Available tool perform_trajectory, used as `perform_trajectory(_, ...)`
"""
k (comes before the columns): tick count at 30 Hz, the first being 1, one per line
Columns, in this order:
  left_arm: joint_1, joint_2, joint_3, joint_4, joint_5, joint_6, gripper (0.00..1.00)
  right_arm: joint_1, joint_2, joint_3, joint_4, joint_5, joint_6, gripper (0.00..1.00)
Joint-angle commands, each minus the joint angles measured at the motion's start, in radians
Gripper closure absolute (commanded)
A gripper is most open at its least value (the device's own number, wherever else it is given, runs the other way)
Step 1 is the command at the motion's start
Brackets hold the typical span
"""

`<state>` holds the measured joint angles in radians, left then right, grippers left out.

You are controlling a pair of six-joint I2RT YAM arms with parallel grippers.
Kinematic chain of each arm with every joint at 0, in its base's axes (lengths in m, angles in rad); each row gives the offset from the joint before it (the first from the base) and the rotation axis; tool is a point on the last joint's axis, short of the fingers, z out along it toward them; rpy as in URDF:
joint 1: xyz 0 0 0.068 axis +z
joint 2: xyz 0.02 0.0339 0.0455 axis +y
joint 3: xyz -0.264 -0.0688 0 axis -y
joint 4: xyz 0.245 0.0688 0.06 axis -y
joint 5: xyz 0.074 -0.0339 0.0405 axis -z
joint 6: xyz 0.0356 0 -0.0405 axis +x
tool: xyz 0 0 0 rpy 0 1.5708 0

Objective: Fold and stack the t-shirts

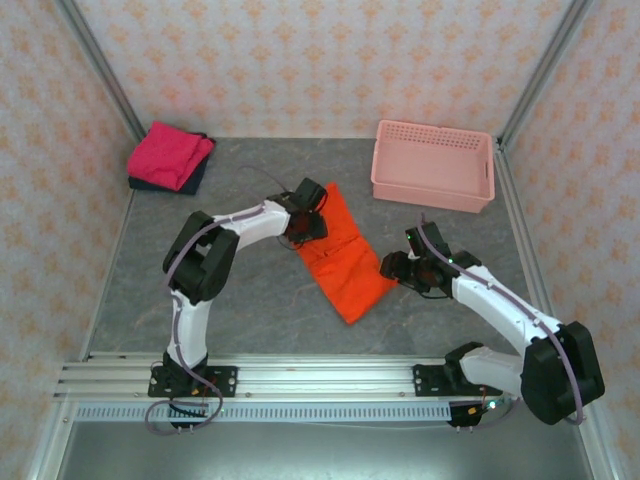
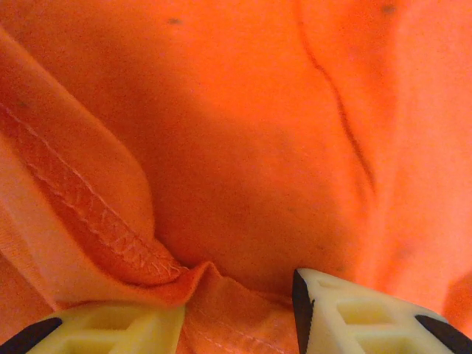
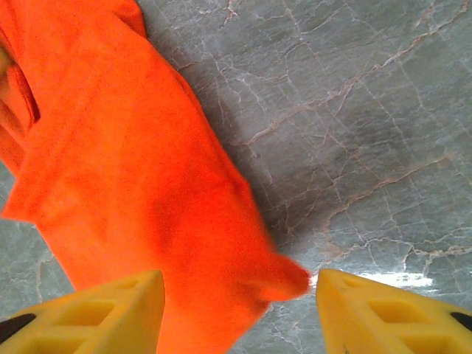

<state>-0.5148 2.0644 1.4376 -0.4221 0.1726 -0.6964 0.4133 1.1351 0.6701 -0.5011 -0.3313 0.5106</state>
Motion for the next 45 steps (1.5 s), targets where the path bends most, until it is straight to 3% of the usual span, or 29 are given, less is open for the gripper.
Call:
perform_trajectory(1,0.039,0.091,0.085,-0.096,-0.021,0.058,0.55,-0.001,-0.057,0.008,-0.049,0.085,-0.021,0.42)
perform_trajectory(8,0.061,0.323,0.497,-0.288,0.037,0.212,0.54,-0.004,-0.076,0.002,-0.013,0.035,-0.036,0.37)
perform_trajectory(13,0.054,0.519,0.837,-0.426,0.121,0.227,0.52,-0.004,-0.069,0.001,0.034,-0.018,-0.02,0.37)
perform_trajectory(16,0.039,0.569,0.941,-0.442,0.173,0.213,0.49,-0.004,-0.058,-0.003,0.055,-0.021,-0.017,0.37)
perform_trajectory(20,0.012,0.537,0.983,-0.456,0.19,0.215,0.36,-0.003,-0.001,-0.006,0.109,-0.02,-0.021,0.37)
perform_trajectory(28,0.011,0.102,0.621,-0.3,0.023,0.233,0.09,-0.003,0.144,0.0,0.237,-0.034,-0.004,0.37)
perform_trajectory(32,0.011,-0.118,0.345,-0.222,-0.043,0.225,0.04,-0.004,0.198,0.0,0.268,-0.014,-0.012,0.38)
perform_trajectory(38,0.009,-0.436,-0.155,-0.026,-0.026,0.104,0.03,-0.006,0.319,0.016,0.316,-0.068,-0.023,0.52)
perform_trajectory(45,0.01,-0.613,-0.461,0.05,0.065,0.008,0.05,0.022,0.356,0.005,0.351,-0.159,-0.018,0.69)
